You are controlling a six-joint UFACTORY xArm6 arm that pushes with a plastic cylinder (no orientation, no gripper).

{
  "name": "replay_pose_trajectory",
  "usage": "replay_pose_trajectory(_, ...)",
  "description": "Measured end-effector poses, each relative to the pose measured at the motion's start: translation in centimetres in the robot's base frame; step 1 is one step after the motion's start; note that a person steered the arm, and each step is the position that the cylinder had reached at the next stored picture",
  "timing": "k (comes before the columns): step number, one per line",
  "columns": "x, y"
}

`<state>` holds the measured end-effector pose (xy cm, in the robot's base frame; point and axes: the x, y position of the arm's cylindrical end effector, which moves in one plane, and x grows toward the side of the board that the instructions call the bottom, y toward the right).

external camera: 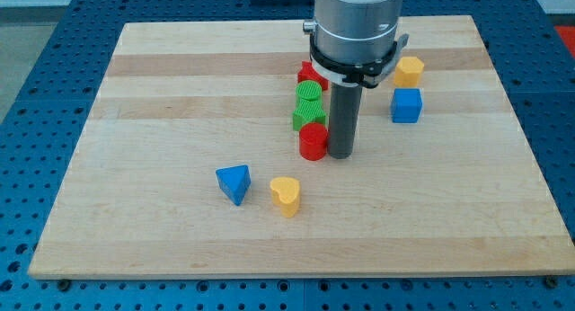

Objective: Go to the bottom side of the yellow heart

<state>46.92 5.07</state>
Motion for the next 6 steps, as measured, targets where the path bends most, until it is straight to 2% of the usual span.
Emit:
replay_pose_trajectory(1,-1.4,4.6)
replay_pose_trajectory(3,-2.5,4.8)
replay_pose_trajectory(4,-7.2,4.2)
replay_pose_trajectory(5,-6.9,4.2)
replay_pose_trajectory(6,0.4,4.2)
